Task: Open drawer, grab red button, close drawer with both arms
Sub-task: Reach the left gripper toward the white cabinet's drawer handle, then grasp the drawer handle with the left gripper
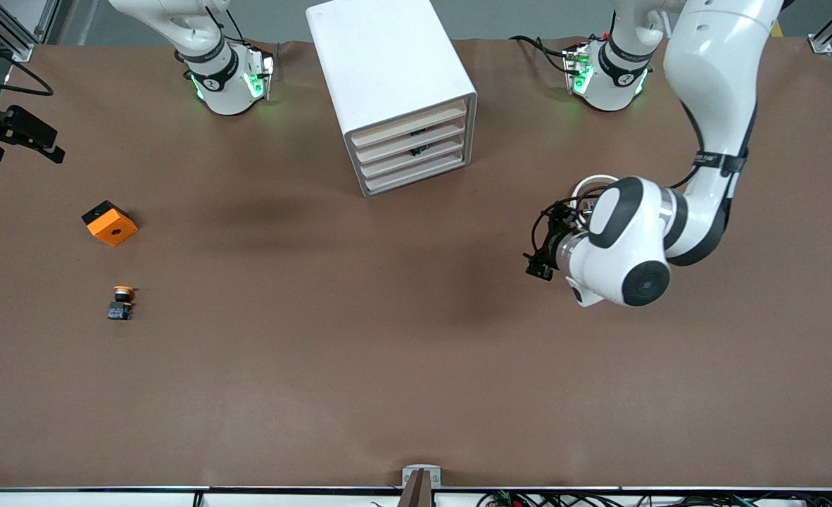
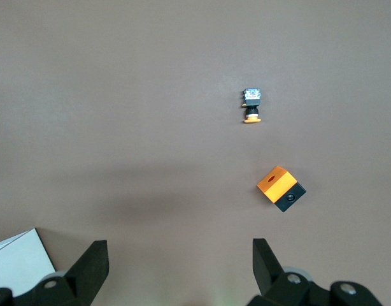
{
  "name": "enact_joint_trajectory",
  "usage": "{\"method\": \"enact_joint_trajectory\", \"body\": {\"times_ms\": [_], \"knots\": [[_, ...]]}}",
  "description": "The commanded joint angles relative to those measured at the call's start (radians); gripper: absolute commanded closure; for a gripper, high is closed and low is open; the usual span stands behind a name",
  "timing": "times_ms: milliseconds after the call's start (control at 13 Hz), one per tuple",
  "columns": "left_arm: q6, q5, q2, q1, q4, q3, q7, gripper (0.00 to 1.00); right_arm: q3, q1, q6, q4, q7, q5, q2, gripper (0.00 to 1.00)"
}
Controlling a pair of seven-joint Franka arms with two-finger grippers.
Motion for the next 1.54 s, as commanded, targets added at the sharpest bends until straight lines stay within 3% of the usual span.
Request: {"method": "enact_joint_trajectory", "body": {"times_ms": [0, 231, 538, 923, 1000, 1154, 1462], "knots": [[-0.012, -0.092, 0.086, -0.032, 0.046, 0.001, -0.168, 0.0, 0.001, -0.005, 0.003, -0.019, -0.013, 0.01, -0.024, 0.0], [-0.049, -0.141, 0.123, -0.093, 0.026, -0.001, -0.394, 0.0, 0.003, -0.003, 0.003, -0.019, -0.013, 0.01, -0.024, 0.0], [-0.051, -0.454, 0.198, -0.13, 0.026, 0.001, -0.413, 0.0, 0.006, 0.004, -0.003, 0.039, -0.004, 0.005, -0.009, 0.0], [-0.063, -0.623, 0.221, -0.181, 0.026, 0.001, -0.507, 0.01, 0.001, -0.002, 0.0, 0.042, -0.002, 0.01, 0.017, 0.0], [-0.067, -0.635, 0.221, -0.182, 0.027, -0.001, -0.539, 0.06, 0.001, -0.002, 0.002, 0.047, -0.002, 0.005, 0.031, 0.0], [-0.107, -0.654, 0.227, -0.208, 0.026, 0.0, -0.561, 0.36, 0.0, -0.006, -0.001, 0.058, -0.005, 0.007, 0.041, 0.0], [-0.153, -0.657, 0.238, -0.23, 0.024, -0.001, -0.573, 0.41, -0.001, -0.003, 0.003, 0.058, -0.014, 0.005, 0.047, 0.0]]}}
